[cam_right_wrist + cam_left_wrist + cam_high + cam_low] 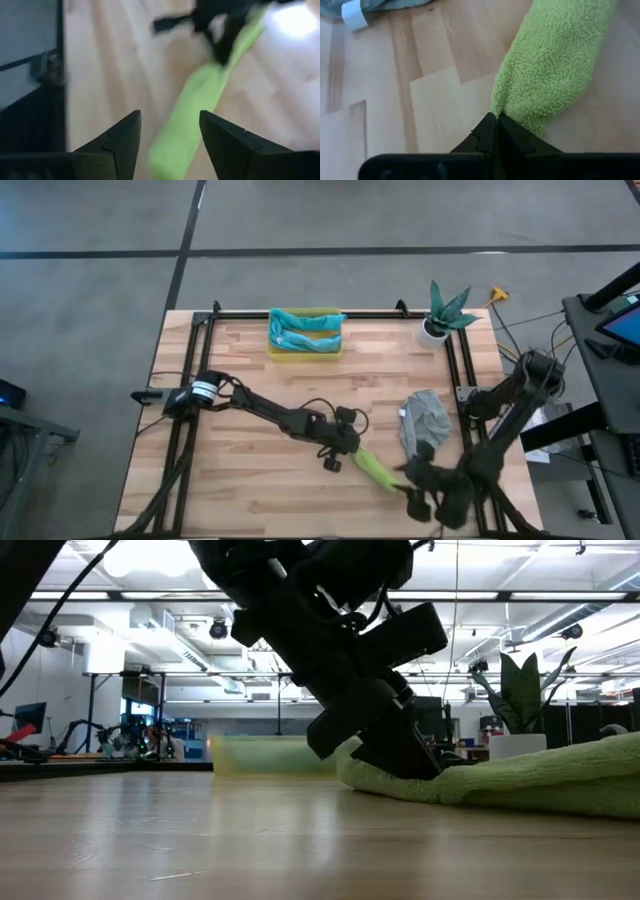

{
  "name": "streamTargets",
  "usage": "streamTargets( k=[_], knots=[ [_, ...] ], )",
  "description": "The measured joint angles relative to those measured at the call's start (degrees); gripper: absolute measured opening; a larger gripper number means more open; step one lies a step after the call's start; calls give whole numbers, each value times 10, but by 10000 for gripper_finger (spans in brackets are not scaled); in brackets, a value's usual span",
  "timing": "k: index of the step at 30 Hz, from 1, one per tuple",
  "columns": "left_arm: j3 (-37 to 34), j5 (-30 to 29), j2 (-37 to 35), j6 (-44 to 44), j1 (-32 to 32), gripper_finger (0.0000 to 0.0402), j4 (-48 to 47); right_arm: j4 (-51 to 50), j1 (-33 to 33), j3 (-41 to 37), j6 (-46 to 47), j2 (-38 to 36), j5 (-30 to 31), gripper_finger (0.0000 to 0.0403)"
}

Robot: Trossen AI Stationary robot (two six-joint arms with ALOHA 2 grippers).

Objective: Roll microfiber towels into tight, uniform cylinder then place into a basket
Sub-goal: Put the rolled green towel into the yellow bin

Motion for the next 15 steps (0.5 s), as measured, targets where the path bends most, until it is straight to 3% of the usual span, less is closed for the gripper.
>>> streamTargets(
  k=[2,9,15],
  knots=[
    [-2,-3,0,-20,-8,0,5,0,-40,0,-48,-11,-17,202],
    [-2,-37,0,-39,-36,0,4,3,-185,0,-177,19,-184,235],
    [-3,-56,-1,-67,-42,0,6,37,-228,0,-230,87,-256,267]
  ],
)
